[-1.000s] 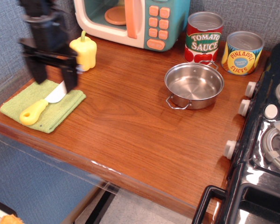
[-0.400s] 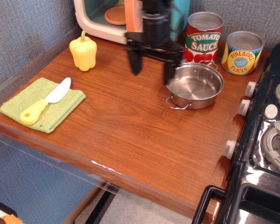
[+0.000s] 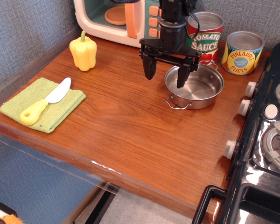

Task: Put the pot to the right of the napkin.

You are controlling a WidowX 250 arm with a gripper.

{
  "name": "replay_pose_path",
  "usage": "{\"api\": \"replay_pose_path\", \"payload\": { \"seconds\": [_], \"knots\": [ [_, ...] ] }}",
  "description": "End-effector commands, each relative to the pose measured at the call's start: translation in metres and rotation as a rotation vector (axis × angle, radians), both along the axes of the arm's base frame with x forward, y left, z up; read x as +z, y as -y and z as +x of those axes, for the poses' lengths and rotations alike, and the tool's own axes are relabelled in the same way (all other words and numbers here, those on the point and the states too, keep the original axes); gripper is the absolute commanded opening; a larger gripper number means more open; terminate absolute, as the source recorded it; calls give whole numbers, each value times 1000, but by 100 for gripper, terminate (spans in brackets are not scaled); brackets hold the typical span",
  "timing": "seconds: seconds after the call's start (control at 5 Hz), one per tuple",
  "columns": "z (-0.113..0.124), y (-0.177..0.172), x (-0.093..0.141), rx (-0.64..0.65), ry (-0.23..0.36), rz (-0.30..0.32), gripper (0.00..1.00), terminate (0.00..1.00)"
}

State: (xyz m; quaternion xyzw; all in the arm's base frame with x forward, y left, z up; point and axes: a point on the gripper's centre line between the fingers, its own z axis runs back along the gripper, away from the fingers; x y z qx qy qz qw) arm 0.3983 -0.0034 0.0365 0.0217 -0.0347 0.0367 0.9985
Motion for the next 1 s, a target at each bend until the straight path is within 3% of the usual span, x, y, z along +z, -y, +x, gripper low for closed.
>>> {"api": "replay_pose_path", "payload": {
  "seconds": [0.0,0.2,0.4,0.6,0.8],
  "knots": [
    [1,-9,2,-5,88,6,0,0],
    [2,-12,0,2,75,-3,0,0],
    [3,-13,7,-4,103,-14,0,0],
    [7,-6,22,-18,149,-50,0,0],
    [12,5,55,-30,206,-108,0,0]
  ]
}}
